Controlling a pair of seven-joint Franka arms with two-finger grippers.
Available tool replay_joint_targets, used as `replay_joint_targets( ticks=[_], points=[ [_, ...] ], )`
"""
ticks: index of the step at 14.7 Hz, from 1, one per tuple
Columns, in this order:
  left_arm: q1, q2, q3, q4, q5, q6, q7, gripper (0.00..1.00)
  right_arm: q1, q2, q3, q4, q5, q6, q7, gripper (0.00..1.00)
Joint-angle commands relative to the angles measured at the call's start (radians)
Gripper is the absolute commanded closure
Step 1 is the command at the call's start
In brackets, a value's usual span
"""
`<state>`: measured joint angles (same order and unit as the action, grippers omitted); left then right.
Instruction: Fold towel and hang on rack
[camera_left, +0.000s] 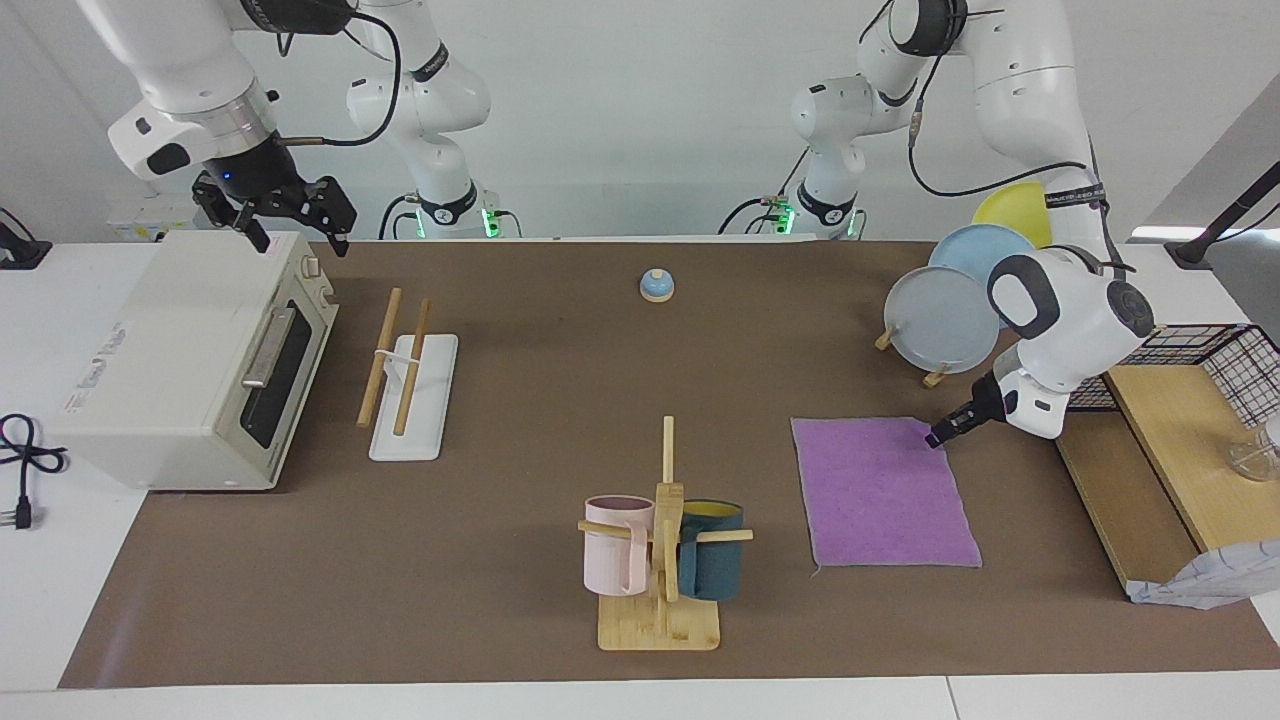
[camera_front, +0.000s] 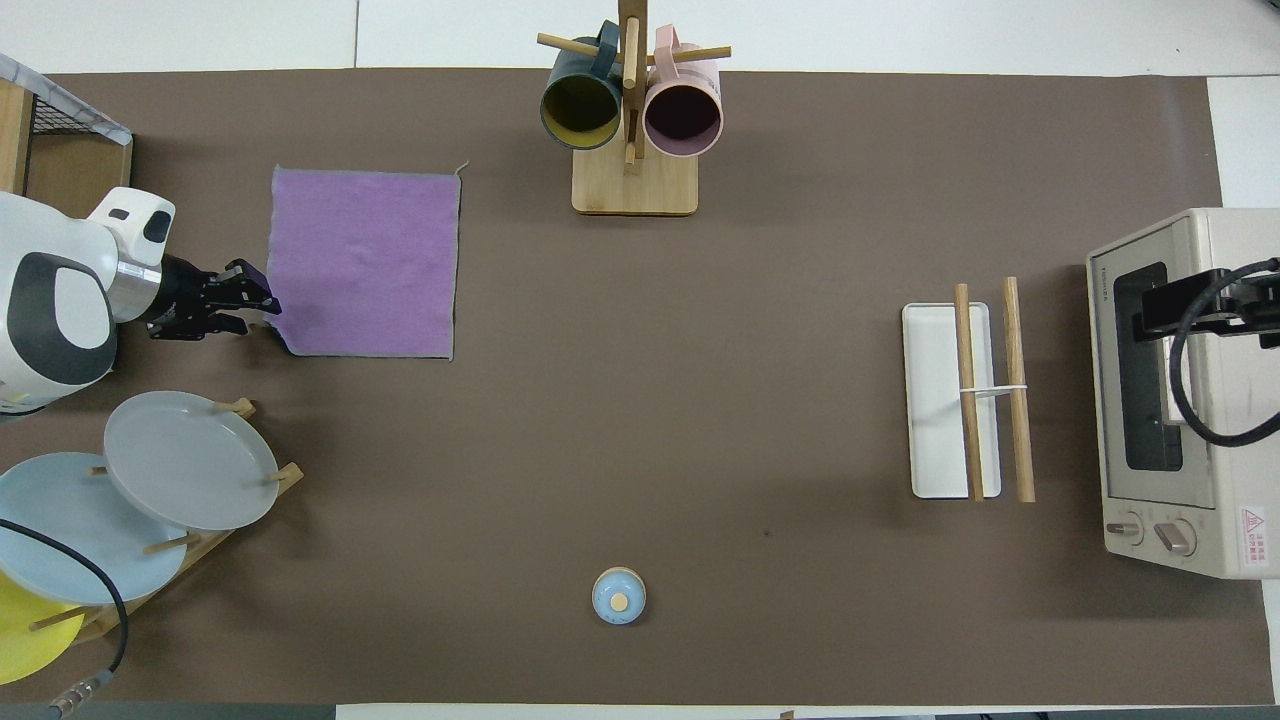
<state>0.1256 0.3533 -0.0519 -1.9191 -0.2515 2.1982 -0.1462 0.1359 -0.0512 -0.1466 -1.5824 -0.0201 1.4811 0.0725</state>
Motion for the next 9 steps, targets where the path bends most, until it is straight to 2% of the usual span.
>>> replay_joint_targets(
  ticks=[1, 3, 9],
  points=[
    [-0.009, -0.004, 0.003, -0.015, -0.020, 0.015, -0.007, 0.76, -0.007, -0.025, 0.007, -0.034, 0.003, 0.025, 0.018, 0.00],
    [-0.009, -0.005, 0.003, -0.015, -0.020, 0.015, -0.007, 0.98, -0.006, -0.025, 0.007, -0.034, 0.002, 0.025, 0.018, 0.00],
    [-0.011, -0.007, 0.004, -0.024, -0.020, 0.011, -0.007, 1.00, -0.002, -0.025, 0.007, -0.031, 0.003, 0.025, 0.007, 0.00]
  ],
)
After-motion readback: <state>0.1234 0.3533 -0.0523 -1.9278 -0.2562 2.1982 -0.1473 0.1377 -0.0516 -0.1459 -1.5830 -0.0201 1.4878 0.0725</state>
